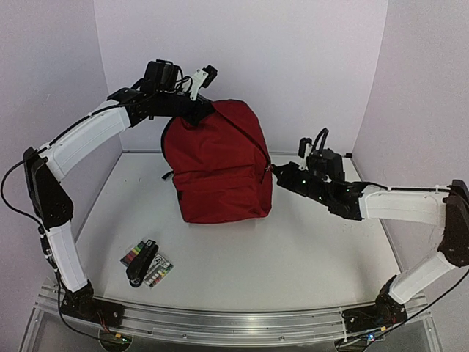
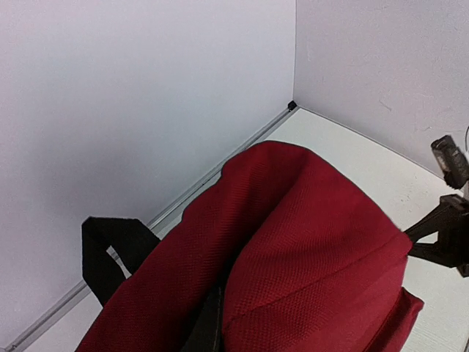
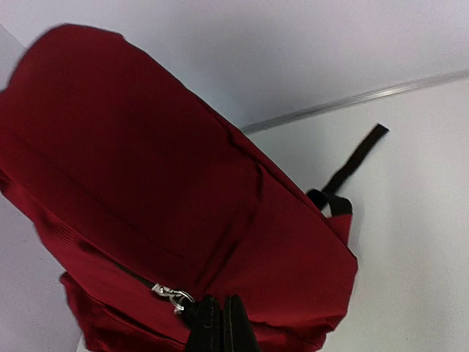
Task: Pack the student bag
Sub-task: Zip the student bag at the center of the board, then unzip the student bag at the center of the board.
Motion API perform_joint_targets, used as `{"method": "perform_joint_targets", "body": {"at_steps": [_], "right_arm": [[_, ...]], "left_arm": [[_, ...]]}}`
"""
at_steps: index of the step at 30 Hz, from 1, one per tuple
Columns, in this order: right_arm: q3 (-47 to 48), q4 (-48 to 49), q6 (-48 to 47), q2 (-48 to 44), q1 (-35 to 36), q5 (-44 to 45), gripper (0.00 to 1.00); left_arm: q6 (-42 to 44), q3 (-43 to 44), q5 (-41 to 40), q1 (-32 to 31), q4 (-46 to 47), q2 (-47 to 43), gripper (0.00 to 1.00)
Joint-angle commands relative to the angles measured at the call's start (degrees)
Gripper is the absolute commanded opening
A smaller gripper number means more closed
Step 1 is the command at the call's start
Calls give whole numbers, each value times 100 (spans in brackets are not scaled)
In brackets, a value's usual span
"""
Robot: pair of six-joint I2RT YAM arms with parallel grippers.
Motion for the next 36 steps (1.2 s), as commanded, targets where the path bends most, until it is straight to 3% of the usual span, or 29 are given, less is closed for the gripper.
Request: {"method": "perform_joint_targets", "body": {"at_steps": [1, 6, 9, 10, 11, 12, 14, 17, 19, 24, 29, 32, 36], "right_arm": [[-318, 358, 428, 531, -49, 150, 0], [-251, 529, 421, 767, -50, 243, 0], [57, 529, 347, 968, -50, 91, 0], [142, 528, 324, 994, -49, 1, 0], [204, 529, 288, 992, -46, -90, 1], [237, 529, 242, 966, -47, -174, 8], [240, 535, 71, 810, -50, -325, 30], [62, 529, -278, 449, -48, -591, 56], [-127, 518, -448, 150, -50, -705, 66], [-623, 236, -594, -566, -50, -686, 79], [-1007, 141, -577, -1207, -49, -1037, 88], [-1041, 169, -705, -1272, -16, -1319, 95], [-977, 248, -815, -1050, 103, -1457, 97]], "left_arm": [[-469, 272, -525, 371, 774, -312, 0], [-554, 347, -522, 386, 821, -320, 0], [-539, 331, -10, 389, 690, -279, 4], [-535, 313, 228, 389, 602, -283, 12], [-570, 263, 472, 389, 514, -310, 28], [-611, 184, 696, 389, 406, -350, 43], [-812, -71, 1080, 389, 348, -586, 70], [-1192, -659, 1252, 389, 341, -1067, 89], [-1495, -923, 1259, 389, 248, -1436, 97], [-2042, -1314, 916, 397, -458, -2095, 100], [-2600, -2358, 475, 406, -657, -2907, 100], [-2954, -3115, 236, 405, -645, -3387, 100], [-3237, -4145, 314, 406, -437, -3916, 100]]}}
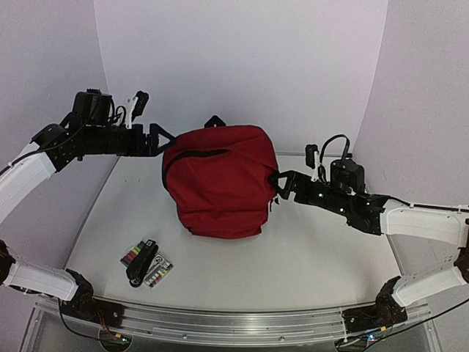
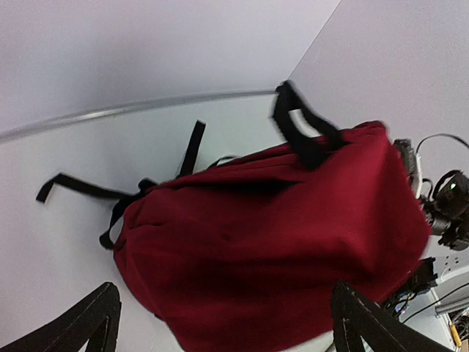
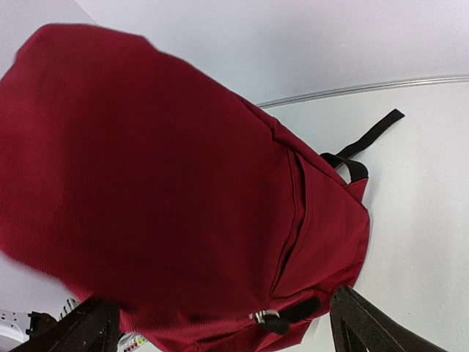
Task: Pack the student bag
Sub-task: Unzip the student bag at the center of the board.
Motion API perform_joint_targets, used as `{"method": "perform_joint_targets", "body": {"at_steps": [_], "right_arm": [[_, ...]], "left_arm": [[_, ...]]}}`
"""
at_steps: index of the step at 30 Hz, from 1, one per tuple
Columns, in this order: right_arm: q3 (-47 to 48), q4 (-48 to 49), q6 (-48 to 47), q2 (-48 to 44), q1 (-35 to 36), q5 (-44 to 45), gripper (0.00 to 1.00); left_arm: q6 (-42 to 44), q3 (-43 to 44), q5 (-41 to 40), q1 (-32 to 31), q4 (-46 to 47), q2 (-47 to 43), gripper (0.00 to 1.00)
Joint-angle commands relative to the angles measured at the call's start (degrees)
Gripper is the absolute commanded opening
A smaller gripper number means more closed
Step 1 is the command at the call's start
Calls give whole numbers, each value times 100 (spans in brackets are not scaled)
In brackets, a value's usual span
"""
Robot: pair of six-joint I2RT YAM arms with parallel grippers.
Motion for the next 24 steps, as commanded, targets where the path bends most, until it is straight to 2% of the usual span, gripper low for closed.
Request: {"method": "perform_joint_targets", "body": {"at_steps": [1, 3, 6, 10, 11, 12, 15, 17, 20, 24], "right_arm": [[65, 149, -222, 241, 188, -303, 96], [170, 286, -227, 473, 307, -226, 88], [382, 613, -99, 846, 444, -120, 56], [670, 1025, 24, 1128, 649, 31, 13], [745, 1062, 56, 1187, 679, 104, 4], [801, 1102, 105, 1223, 709, 140, 0], [943, 1145, 267, 1226, 739, 214, 0], [1014, 1145, 279, 1118, 789, 223, 0], [1151, 1103, 316, 845, 826, 188, 0], [1478, 728, 383, 440, 865, 207, 0]], "left_arm": [[-600, -993, 93, 13, 158, -441, 100], [-771, -1502, 815, 13, 570, -527, 100], [-890, -2099, 1817, 2, 1244, -502, 100], [-874, -2393, 1700, 3, 1387, -646, 100], [-866, -2447, 1619, 4, 1386, -730, 100], [-872, -2534, 1568, 2, 1435, -821, 100], [-904, -2759, 1533, 4, 1749, -1087, 99], [-926, -2730, 1642, 1, 1918, -1077, 94], [-951, -2460, 2076, 3, 2138, -823, 71], [-1044, -2026, 2604, 4, 2591, -500, 30]]}}
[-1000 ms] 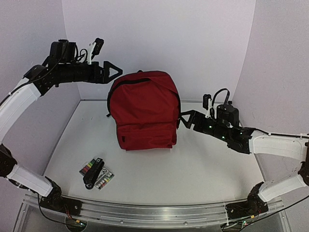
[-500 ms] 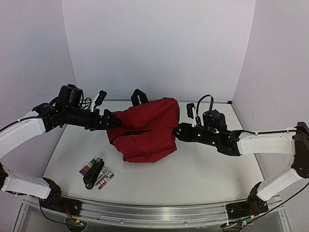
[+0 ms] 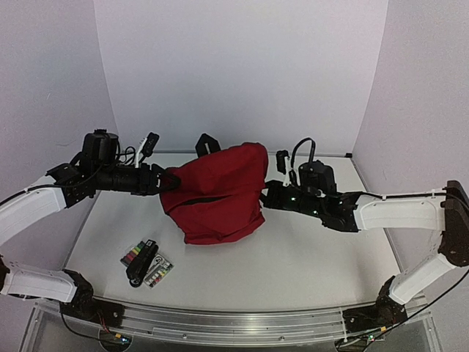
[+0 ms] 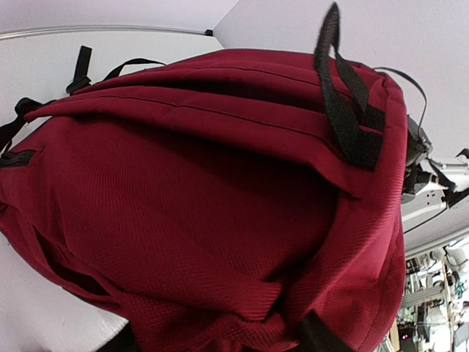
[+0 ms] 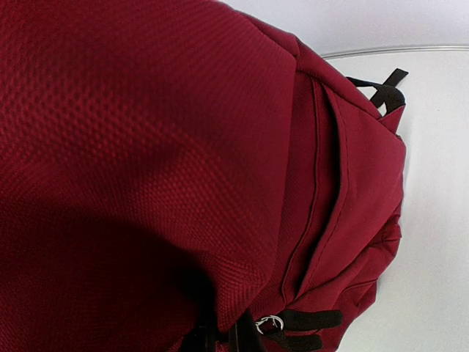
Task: Pack the student bag
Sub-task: Unzip the student bag at the center of the board.
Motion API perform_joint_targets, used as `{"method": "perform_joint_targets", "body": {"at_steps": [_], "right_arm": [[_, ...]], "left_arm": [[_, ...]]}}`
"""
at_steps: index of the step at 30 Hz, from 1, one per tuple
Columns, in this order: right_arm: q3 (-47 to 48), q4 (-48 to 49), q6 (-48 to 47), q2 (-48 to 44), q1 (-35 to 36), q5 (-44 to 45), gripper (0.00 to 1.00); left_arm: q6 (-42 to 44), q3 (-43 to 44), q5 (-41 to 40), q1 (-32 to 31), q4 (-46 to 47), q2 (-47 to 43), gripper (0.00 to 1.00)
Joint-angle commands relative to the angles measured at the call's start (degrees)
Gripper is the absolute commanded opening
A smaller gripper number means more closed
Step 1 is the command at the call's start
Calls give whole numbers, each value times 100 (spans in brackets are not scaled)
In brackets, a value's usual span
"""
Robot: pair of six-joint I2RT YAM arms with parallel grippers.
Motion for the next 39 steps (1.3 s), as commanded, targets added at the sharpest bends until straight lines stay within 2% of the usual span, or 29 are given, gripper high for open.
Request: {"method": "perform_joint_targets", "body": {"at_steps": [1, 3, 4, 9, 12, 15, 18, 20, 22, 24, 28, 30, 32, 34, 36, 39], "right_arm": [[873, 441, 163, -876, 95, 75, 0], [1148, 197, 194, -1085, 115, 97, 0], [1313, 9, 204, -1147, 122, 172, 0], [2332, -1328, 427, -971, 117, 1245, 0], [2506, -1460, 802, -624, -187, 1308, 0], [2583, -1431, 1351, -48, -737, 612, 0], [2809, -1426, 1498, 778, -960, 250, 0], [2952, -1426, 1506, 1252, -996, 267, 0], [3042, -1392, 1558, 1671, -1059, 329, 0], [3072, -1295, 1543, 1909, -1095, 398, 0], [2792, -733, 1441, 1871, -1091, 384, 0], [2741, -672, 1353, 1808, -1094, 407, 0], [2756, -671, 1310, 1781, -1101, 414, 0], [2776, -671, 1303, 1781, -1101, 431, 0], [2797, -673, 1298, 1808, -1094, 427, 0], [2826, -671, 1261, 1846, -1094, 386, 0]], "left_arm": [[-70, 825, 761, 6, 969, 292, 20], [-68, 1250, 669, 8, 882, 398, 5], [-107, 1530, 539, 12, 792, 458, 2], [-794, 2771, -50, 296, 400, 1119, 0], [-1545, 3009, 556, 984, 640, 1790, 0], [-2429, 2900, 1354, 1706, 1377, 2682, 0], [-2616, 3165, 1860, 1913, 1618, 3803, 1], [-2443, 3399, 1880, 1928, 1554, 4325, 11], [-2136, 3565, 1688, 1949, 1455, 4589, 31], [-1733, 3666, 1423, 1949, 1264, 4612, 45], [-1070, 3249, 911, 1949, 1328, 3982, 71], [-771, 2792, 382, 1943, 1315, 3468, 83], [-638, 2311, -400, 1949, 1347, 2877, 88], [-566, 1466, -1077, 1937, 1649, 2172, 94], [-497, 849, -1311, 1916, 2098, 1621, 98], [-90, 326, -1028, 1611, 2171, 1079, 99]]}}
